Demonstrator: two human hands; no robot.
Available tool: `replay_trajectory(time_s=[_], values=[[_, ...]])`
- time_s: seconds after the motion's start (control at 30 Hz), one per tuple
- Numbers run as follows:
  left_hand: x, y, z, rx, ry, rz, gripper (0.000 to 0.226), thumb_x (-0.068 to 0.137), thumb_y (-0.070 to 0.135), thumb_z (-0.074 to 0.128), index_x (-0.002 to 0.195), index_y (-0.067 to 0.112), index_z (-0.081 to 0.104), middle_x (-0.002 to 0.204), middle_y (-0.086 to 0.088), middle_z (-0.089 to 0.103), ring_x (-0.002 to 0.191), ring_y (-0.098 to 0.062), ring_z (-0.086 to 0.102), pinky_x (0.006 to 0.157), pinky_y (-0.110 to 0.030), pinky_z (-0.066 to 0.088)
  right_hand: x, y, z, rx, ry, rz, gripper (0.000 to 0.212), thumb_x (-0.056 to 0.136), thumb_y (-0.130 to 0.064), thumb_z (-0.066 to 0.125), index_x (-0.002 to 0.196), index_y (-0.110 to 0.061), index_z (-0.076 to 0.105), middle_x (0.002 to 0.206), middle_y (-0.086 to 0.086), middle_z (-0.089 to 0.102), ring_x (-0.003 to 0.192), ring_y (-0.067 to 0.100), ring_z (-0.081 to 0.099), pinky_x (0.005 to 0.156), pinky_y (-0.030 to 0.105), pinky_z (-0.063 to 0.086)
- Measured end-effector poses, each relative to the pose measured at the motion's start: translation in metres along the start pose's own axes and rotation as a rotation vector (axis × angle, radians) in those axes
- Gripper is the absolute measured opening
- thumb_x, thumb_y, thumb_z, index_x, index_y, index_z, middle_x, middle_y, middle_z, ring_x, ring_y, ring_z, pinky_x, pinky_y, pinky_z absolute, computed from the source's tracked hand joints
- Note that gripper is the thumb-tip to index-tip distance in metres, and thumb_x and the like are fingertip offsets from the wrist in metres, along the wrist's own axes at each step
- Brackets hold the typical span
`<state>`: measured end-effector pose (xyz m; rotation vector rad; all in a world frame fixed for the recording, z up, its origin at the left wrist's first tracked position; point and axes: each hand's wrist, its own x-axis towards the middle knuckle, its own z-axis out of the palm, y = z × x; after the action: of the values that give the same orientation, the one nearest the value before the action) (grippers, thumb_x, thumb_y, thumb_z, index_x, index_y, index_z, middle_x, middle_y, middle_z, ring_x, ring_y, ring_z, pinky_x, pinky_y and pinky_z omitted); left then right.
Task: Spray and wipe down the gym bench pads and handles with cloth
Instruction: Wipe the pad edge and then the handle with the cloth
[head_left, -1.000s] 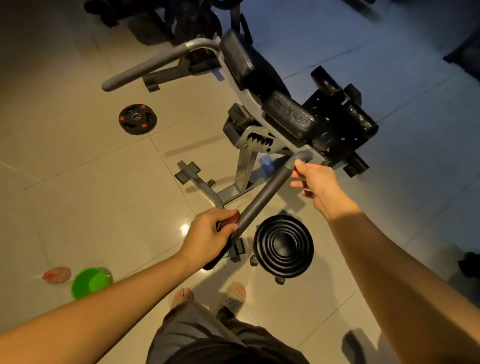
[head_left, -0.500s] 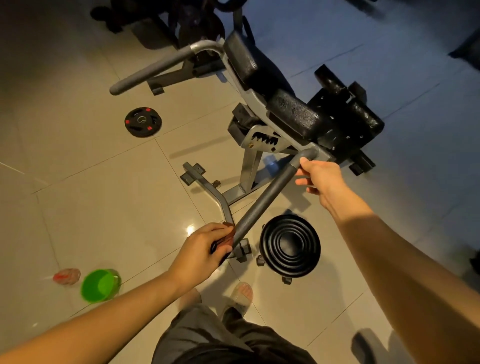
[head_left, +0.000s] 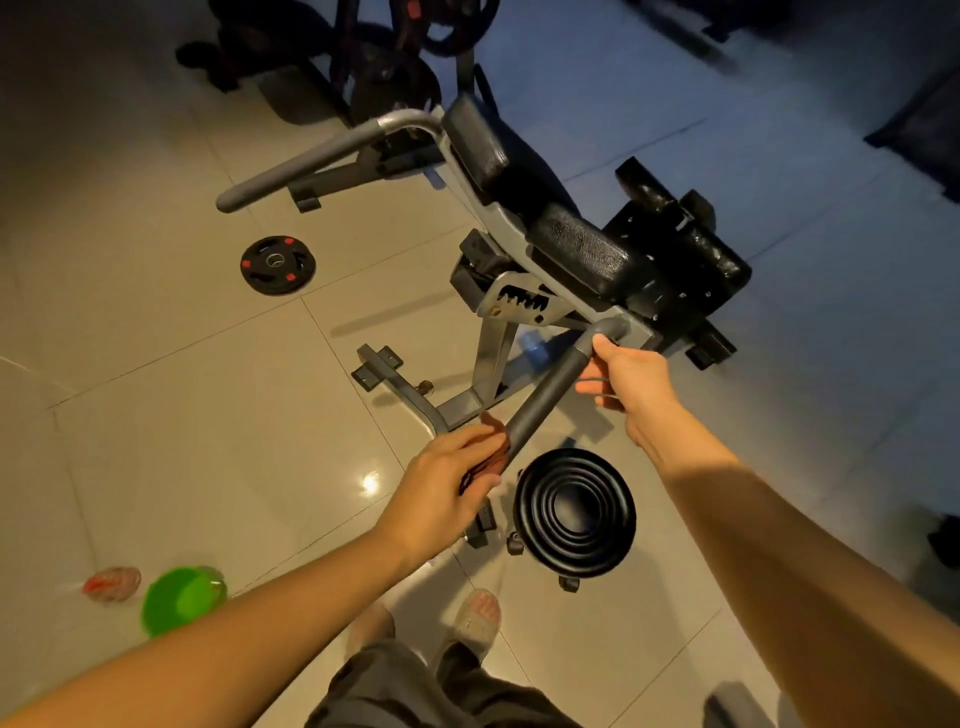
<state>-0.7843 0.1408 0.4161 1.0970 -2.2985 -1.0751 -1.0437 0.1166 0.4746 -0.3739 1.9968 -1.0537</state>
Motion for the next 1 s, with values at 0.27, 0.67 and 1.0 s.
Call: replay_trajectory(time_s=[0.27, 0.67, 1.0], values=[[0.008, -0.001, -0.006, -0.067, -0.008, -0.106, 0.048, 0.092, 0.027, 0.075, 0.138, 0.023, 0.063, 0.132, 0.014, 0.063, 0.118, -0.001, 0.056, 0.108, -0.016, 0.040, -0.005, 0.007, 0.003, -0.151, -0.039, -0.121, 0.019, 0.096, -0.024, 0.070, 0.088, -0.008, 0.076, 0.085, 0.015, 0.076, 0.065, 0.012, 0.066, 0.049, 0.014, 0.044], [-0.020, -0.011, -0.002, 0.001, 0.048, -0.037, 0.046, 0.092, 0.046, 0.067, 0.134, 0.027, 0.067, 0.138, 0.014, 0.060, 0.123, -0.001, 0.055, 0.111, -0.019, 0.043, 0.003, -0.006, -0.001, -0.251, -0.086, -0.024, 0.018, 0.098, -0.020, 0.068, 0.090, -0.005, 0.074, 0.077, 0.009, 0.073, 0.057, 0.011, 0.060, 0.045, 0.015, 0.041], [0.091, 0.040, 0.014, -0.038, 0.110, 0.025, 0.035, 0.090, 0.019, 0.076, 0.125, 0.014, 0.073, 0.125, 0.001, 0.070, 0.112, -0.014, 0.064, 0.098, -0.019, 0.047, 0.008, -0.013, -0.002, -0.361, -0.064, -0.047, 0.022, 0.093, -0.025, 0.075, 0.097, -0.004, 0.076, 0.079, 0.005, 0.075, 0.055, 0.007, 0.065, 0.050, 0.017, 0.050]])
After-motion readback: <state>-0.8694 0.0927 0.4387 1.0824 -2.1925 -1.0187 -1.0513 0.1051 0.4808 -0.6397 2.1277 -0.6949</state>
